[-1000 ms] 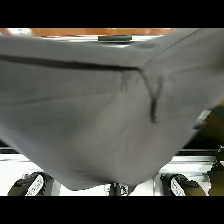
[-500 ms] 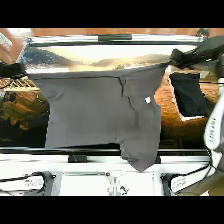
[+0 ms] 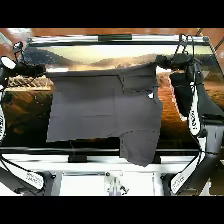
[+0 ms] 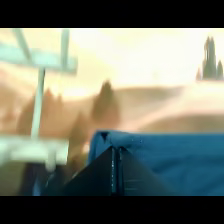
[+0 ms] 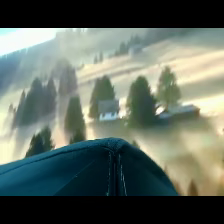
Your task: Fold the shirts.
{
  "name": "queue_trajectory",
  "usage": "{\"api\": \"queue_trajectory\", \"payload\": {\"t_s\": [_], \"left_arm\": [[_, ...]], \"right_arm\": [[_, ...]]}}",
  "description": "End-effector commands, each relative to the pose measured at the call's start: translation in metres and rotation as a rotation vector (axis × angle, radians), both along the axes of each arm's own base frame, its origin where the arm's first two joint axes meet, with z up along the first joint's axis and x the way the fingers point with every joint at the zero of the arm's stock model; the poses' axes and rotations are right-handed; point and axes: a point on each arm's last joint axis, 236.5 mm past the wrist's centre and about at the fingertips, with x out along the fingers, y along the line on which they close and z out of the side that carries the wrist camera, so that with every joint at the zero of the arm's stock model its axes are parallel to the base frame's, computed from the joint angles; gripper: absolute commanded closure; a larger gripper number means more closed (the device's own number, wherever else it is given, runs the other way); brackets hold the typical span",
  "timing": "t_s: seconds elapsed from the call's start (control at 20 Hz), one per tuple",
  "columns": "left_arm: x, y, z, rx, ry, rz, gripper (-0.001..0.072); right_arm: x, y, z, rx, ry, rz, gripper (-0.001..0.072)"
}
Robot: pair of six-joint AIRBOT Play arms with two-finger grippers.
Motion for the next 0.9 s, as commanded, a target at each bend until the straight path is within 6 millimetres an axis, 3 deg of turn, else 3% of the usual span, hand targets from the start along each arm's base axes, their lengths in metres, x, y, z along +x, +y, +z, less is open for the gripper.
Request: {"api": "queue_trajectory", "payload": {"t_s": [0.0, 0.25, 0.5, 0.65, 0.85], "left_arm": [[0.034, -0.001, -0.003, -0.089, -0.121, 0.077, 0.0673], [0.045, -0.016, -0.032, -0.142, -0.11, 0.088, 0.0672], [0.036, -0.024, -0.044, -0.156, -0.049, 0.062, 0.0672], [0.011, -0.032, -0.054, -0.173, 0.063, -0.006, 0.0671], [-0.051, -0.036, -0.081, -0.197, 0.33, -0.106, 0.0672]], "right_arm": [[0.014, -0.008, 0.005, -0.016, -0.069, -0.036, 0.0638], [0.003, -0.005, -0.028, -0.033, 0.033, -0.008, 0.0637], [-0.017, 0.003, -0.054, -0.013, 0.159, 0.023, 0.0638], [-0.061, 0.01, -0.063, -0.002, 0.346, 0.1, 0.0638], [-0.14, 0.007, -0.08, -0.035, 0.675, 0.177, 0.0638]]}}
